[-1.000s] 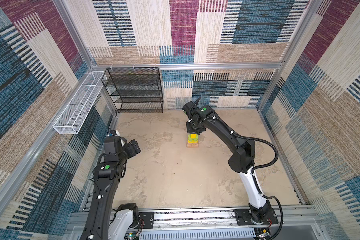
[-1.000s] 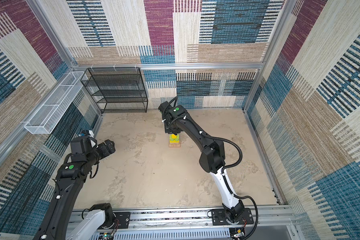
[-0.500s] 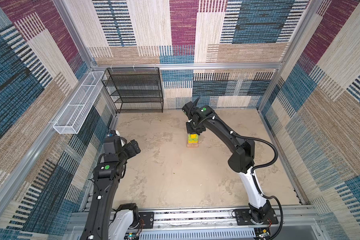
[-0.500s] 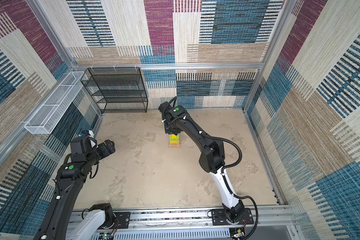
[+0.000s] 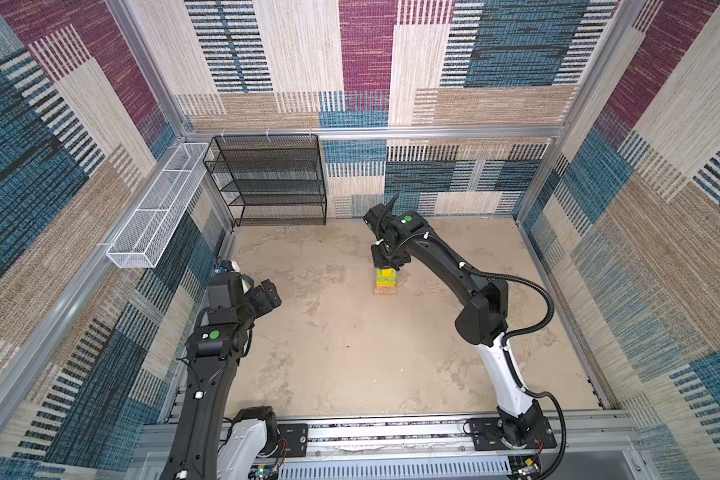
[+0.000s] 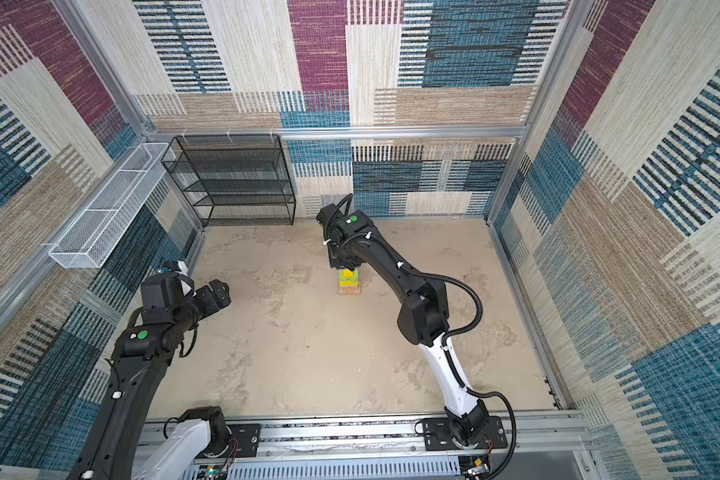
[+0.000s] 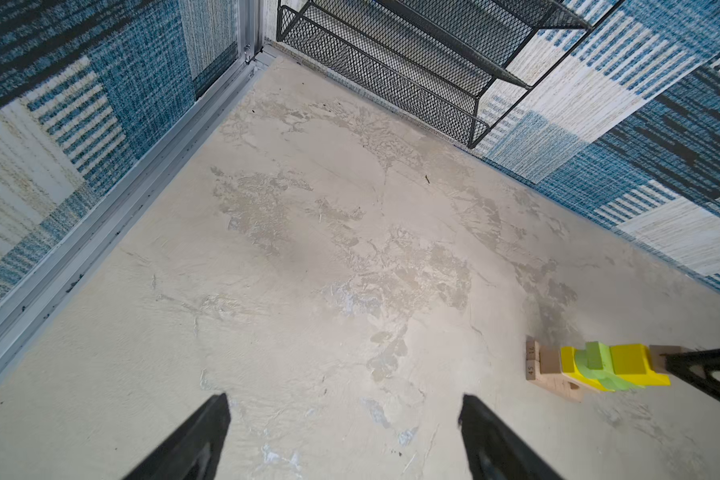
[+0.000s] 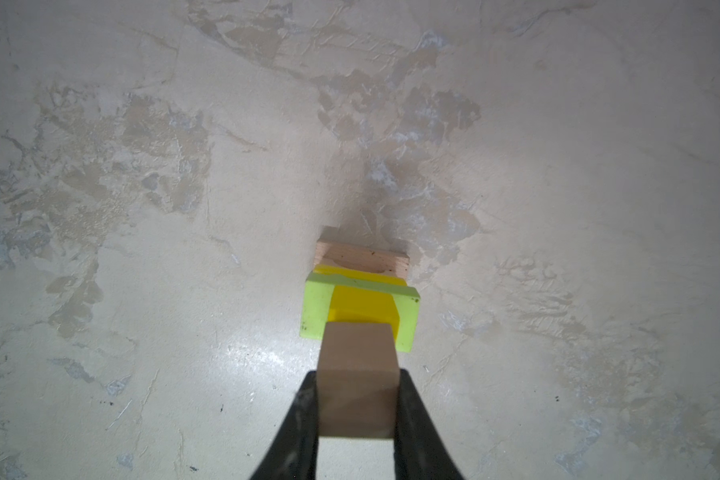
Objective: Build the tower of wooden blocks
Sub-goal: 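Lower the wooden cube with the right gripper onto the yellow cube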
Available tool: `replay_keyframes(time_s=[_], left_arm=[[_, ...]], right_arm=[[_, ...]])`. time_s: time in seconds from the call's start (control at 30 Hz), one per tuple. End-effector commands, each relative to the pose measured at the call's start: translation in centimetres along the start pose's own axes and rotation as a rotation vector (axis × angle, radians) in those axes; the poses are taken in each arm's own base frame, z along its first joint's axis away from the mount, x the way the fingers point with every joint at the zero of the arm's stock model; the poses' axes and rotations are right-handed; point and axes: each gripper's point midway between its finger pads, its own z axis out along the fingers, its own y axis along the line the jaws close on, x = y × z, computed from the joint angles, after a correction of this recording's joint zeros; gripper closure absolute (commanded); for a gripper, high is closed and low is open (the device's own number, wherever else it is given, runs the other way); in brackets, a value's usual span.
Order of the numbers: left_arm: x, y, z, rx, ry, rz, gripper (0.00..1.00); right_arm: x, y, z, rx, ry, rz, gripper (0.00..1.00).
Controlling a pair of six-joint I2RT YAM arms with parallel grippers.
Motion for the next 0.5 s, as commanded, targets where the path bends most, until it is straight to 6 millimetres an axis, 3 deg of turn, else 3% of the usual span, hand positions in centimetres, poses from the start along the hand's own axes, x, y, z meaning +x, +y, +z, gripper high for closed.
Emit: replay_keyframes(time_s=[0.0, 0.47], left_arm=[[-0.5, -0.12, -0.06, 0.005, -0.023, 0.024, 0.08], [-0.5, -0.08, -0.03, 0.004, -0.023, 0.023, 0.08]], right_arm=[[-0.2, 0.29, -0.09, -0.012, -0.006, 0.002, 1.0], [0.01, 0.2, 0.17, -0.006, 0.002, 0.005, 0.97]])
